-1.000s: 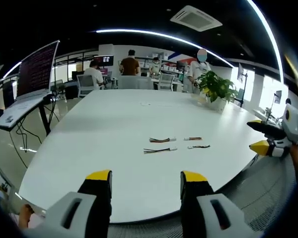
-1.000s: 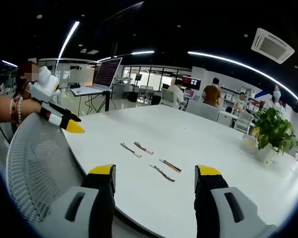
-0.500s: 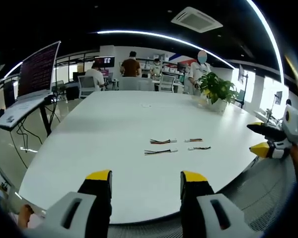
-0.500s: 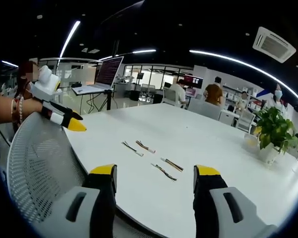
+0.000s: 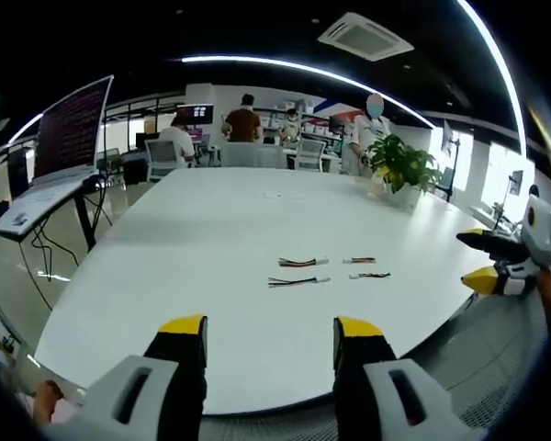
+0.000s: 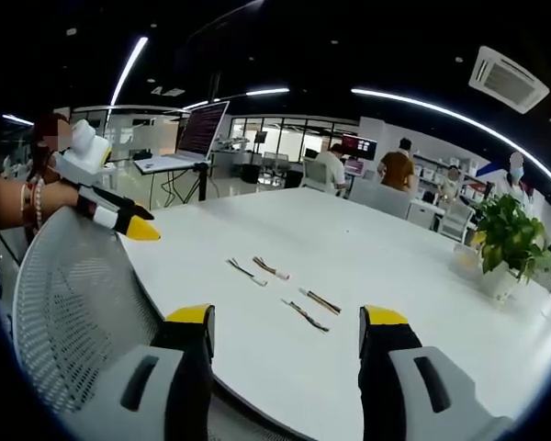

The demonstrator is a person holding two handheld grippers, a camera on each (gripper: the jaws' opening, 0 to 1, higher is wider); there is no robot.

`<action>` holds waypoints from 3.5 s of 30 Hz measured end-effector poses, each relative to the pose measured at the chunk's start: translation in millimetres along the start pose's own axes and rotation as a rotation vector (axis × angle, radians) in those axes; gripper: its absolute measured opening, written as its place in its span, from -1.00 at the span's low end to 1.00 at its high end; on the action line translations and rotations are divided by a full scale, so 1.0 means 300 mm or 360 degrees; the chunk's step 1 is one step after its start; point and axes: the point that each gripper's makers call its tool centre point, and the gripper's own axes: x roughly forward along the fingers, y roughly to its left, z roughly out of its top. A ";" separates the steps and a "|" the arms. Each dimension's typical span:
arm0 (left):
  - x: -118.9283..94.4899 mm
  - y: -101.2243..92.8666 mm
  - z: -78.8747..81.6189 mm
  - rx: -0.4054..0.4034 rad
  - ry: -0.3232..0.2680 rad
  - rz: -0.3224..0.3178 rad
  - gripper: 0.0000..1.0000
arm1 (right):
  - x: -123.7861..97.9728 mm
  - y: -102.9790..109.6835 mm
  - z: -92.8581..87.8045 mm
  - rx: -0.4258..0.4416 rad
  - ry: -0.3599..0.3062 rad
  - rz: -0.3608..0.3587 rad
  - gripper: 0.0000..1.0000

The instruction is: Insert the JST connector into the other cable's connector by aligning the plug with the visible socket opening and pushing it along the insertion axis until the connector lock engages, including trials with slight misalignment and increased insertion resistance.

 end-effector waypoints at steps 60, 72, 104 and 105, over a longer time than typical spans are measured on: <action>-0.015 -0.067 -0.017 0.0135 0.0091 -0.0200 0.40 | -0.004 -0.060 0.012 -0.0006 0.0001 -0.0144 0.16; -0.005 -0.018 0.094 0.0277 0.0028 -0.0194 0.47 | 0.010 -0.103 0.047 -0.0043 0.0024 -0.0105 0.17; 0.103 -0.115 0.293 0.0305 -0.0028 -0.0470 0.50 | 0.063 -0.194 0.233 0.0133 -0.0141 -0.0088 -0.02; 0.112 -0.119 0.308 0.0308 -0.0038 -0.0479 0.49 | 0.068 -0.199 0.243 0.0132 -0.0150 -0.0087 -0.02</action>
